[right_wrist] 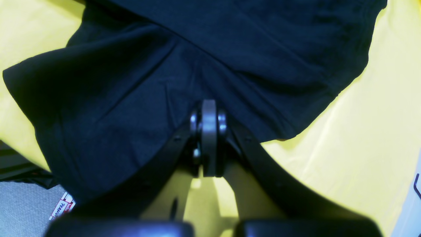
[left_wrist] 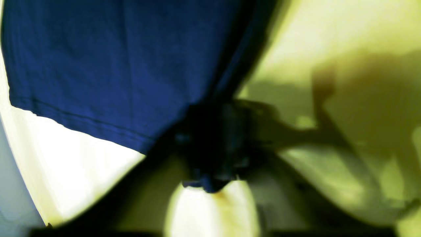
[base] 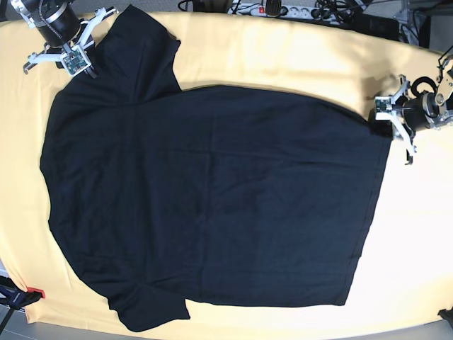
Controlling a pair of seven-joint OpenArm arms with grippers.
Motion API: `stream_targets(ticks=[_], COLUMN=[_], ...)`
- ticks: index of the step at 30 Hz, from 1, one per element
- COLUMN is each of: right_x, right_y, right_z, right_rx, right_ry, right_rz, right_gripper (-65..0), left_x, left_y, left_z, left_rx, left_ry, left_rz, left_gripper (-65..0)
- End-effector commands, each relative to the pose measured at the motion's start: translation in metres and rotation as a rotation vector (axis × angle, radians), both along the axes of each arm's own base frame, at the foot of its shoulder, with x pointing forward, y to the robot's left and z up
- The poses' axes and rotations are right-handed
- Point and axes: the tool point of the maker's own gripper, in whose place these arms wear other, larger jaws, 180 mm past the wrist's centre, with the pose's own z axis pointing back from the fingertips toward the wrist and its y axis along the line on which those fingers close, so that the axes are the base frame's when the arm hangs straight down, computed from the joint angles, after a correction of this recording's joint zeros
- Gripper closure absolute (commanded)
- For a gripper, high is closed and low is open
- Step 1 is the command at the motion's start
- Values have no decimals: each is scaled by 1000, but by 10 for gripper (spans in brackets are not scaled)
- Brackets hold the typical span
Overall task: Fold the T-shirt properly
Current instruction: 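Grasp the black shirt's edges with both grippers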
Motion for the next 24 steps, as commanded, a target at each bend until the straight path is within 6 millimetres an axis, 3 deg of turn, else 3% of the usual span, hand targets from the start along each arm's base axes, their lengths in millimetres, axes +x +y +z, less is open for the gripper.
stream_targets(ticks=[1,9,13,15,18,24], right_x=[2,3,5,8,19,39], right_y=[2,-15,-16,-17,-19,-48], right_z=[7,4,6,8,12,-7], right_rx=[2,-144,-157,-166,-179,-218], right_ry=[-25,-29,-33,-41,-77,-61], right_rz=[11,33,51,70,94,80], right_gripper=[0,0,-221,-283,-316,-316], left_x=[11,11,10,10,10,10], left_y=[12,-32,-37,-37,-36,-37], left_z=[11,41,48,48,47,48], left_rx=[65,-23,-22,-20,-18,-23], left_ry=[-38,-58,-69,-68,-69,-66], left_rz=[0,-37,-65,-64,-62,-59], left_gripper=[0,0,0,0,0,0])
